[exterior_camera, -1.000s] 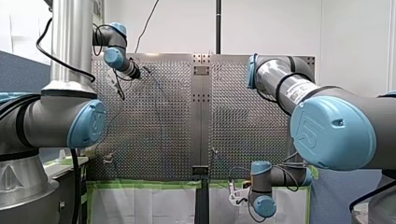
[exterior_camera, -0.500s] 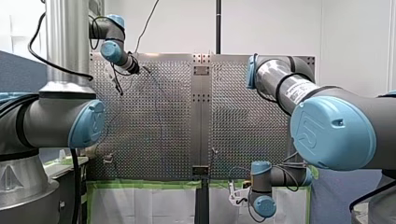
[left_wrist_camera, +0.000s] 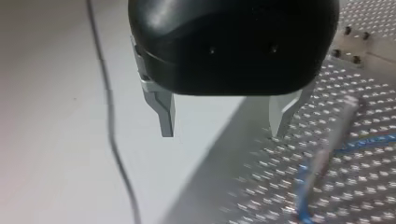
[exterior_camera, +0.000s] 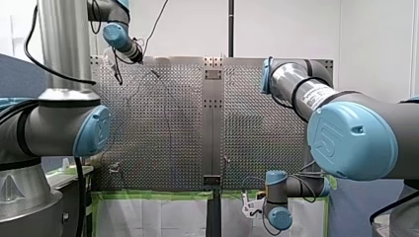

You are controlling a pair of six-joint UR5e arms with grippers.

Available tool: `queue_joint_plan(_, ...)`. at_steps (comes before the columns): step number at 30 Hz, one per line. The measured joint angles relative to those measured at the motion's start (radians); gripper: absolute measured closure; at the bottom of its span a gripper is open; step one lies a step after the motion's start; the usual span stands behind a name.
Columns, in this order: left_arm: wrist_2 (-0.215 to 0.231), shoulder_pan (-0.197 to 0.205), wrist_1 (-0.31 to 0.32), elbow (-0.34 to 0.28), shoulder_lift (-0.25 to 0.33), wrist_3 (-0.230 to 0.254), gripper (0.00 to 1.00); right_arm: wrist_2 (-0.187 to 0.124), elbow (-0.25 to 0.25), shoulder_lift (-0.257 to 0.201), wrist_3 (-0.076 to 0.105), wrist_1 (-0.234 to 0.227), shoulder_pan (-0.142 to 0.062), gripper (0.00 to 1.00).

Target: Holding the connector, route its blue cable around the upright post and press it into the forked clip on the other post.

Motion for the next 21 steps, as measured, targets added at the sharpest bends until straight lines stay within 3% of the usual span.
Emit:
queue_joint_plan(6, -0.048, -0.015, -0.052, 0.052, 0.052, 0.052, 0.00, 0.000, 0.000, 0.000, 0.000, 0.000, 0.000, 1.00)
queue_joint_plan(10, -0.051, -0.034, -0.085, 0.086, 0.075, 0.086, 0.00, 0.000, -0.001, 0.000, -0.001, 0.001, 0.001, 1.00)
queue_joint_plan(21, -0.079, -0.120, -0.181, 0.143, 0.020, 0.182, 0.00, -0.001, -0.003, 0.000, -0.001, 0.003, 0.002, 1.00)
